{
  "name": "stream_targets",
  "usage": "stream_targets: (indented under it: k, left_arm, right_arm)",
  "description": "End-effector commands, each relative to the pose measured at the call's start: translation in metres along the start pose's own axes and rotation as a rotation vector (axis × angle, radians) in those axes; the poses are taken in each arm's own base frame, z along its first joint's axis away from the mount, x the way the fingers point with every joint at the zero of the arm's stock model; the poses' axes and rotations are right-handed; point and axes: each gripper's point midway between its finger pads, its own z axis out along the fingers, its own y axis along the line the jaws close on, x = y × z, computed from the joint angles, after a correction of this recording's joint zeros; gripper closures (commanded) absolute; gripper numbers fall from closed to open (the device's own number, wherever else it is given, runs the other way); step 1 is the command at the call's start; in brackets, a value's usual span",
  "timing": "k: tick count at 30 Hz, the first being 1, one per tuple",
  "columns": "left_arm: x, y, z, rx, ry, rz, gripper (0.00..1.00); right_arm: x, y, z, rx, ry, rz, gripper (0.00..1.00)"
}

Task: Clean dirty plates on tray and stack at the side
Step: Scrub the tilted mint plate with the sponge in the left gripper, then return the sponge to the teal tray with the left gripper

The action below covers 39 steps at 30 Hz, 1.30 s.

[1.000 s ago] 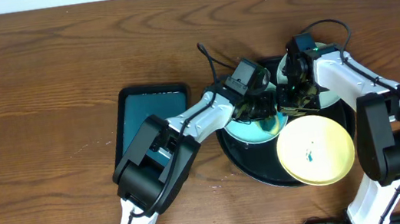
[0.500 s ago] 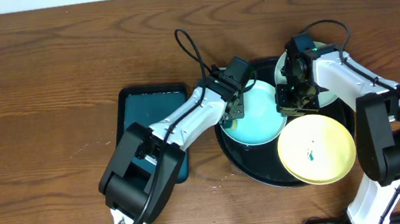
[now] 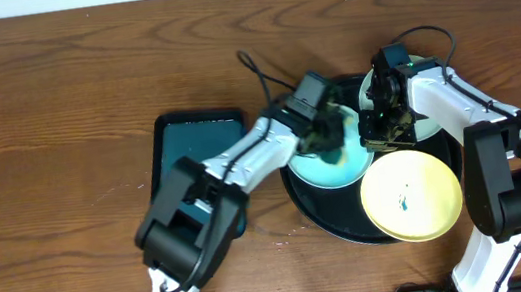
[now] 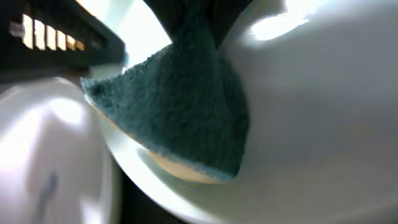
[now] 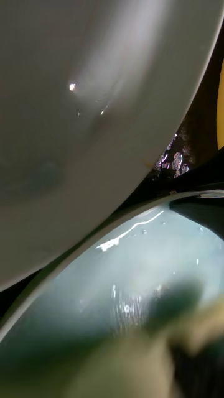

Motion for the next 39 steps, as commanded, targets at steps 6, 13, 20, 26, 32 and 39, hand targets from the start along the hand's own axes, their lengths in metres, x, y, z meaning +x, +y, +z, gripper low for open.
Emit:
stream_targets:
  k: [6, 13, 20, 26, 32, 39]
  left_arm:
    - [0.063, -0.009, 0.032, 0.051, 0.201, -0.041, 0.92]
    - [0.041, 0.110, 0.004, -0.477, 0.082, -0.020, 0.93]
    - [0.018, 0.161, -0.041, -0.823, -0.020, 0.096, 0.93]
    - [-0.001, 0.132, -0.063, -0.795, -0.034, 0.106, 0.93]
    - [-0.015, 0.070, -0.118, -0.603, -0.075, 0.087, 0.93]
    - [-0.018, 0.092, -0.205, -0.625, -0.110, 0.031, 0.92]
  right_arm:
    - [0.010, -0.008, 0.012, 0.049, 0.043, -0.013, 0.99]
    - [0.011, -0.008, 0.012, 0.050, 0.045, -0.013, 0.99]
    - [0.011, -0.008, 0.012, 0.050, 0.045, -0.013, 0.99]
    - [0.011, -0.008, 0.012, 0.050, 0.044, -0.014, 0.99]
    - [0.010, -0.009, 0.012, 0.056, 0.040, -0.014, 0.99]
    - [0.001, -0.007, 0.000, 0.058, -0.015, -0.082, 0.99]
